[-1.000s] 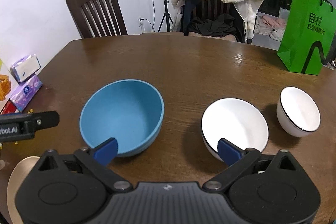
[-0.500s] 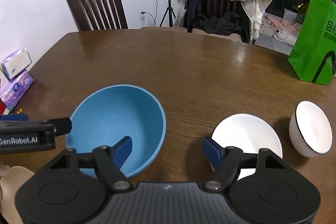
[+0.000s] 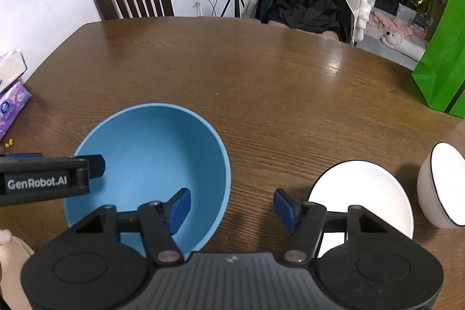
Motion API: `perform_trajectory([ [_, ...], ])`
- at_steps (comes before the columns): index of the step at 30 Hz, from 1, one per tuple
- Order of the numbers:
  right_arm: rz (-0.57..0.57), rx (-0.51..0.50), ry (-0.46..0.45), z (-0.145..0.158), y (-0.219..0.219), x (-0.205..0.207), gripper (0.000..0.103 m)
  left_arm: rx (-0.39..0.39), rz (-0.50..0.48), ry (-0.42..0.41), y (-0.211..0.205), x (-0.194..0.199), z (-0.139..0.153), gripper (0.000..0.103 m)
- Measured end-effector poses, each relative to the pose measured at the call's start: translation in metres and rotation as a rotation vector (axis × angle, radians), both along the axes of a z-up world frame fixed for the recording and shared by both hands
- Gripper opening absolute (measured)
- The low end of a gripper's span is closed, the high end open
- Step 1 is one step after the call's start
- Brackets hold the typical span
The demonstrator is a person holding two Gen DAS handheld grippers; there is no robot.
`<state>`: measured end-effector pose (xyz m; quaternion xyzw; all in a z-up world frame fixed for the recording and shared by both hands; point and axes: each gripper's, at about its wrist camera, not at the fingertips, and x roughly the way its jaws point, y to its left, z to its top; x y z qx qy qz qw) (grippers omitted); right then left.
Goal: Organize plates and bowls
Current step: 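Move both tools forward to the blue bowl rim, then close the left tool on the blue bowl rim while the right tool closes beside it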
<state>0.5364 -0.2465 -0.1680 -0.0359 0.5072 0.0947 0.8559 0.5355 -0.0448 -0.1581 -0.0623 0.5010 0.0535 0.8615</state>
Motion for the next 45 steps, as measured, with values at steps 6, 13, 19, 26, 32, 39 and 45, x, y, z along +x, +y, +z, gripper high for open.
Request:
perform_trajectory([
  [6, 0.003, 0.005, 0.031, -0.008, 0.001, 0.004, 0.034, -0.084, -0.016, 0.03, 0.004, 0.006, -0.009, 0.043],
  [13, 0.008, 0.033, 0.051, -0.014, 0.001, 0.002, 0.011, -0.112, -0.017, 0.046, 0.007, 0.01, -0.013, 0.007],
  [19, 0.001, 0.037, 0.044, -0.014, 0.003, 0.005, 0.01, -0.083, -0.031, 0.046, 0.002, 0.011, -0.012, 0.007],
  [26, -0.005, 0.041, 0.04, -0.013, 0.003, 0.004, 0.01, -0.068, -0.04, 0.037, -0.002, 0.008, -0.01, 0.007],
  [32, -0.012, 0.038, 0.025, -0.007, 0.003, 0.0, 0.01, -0.067, -0.049, 0.022, -0.001, 0.003, -0.005, 0.007],
  [39, -0.018, 0.041, 0.005, 0.006, 0.004, -0.009, 0.01, -0.07, -0.053, 0.001, 0.002, -0.005, 0.007, 0.007],
  [45, -0.025, 0.051, -0.011, 0.017, 0.006, -0.017, 0.01, -0.069, -0.057, -0.017, 0.004, -0.014, 0.019, 0.007],
])
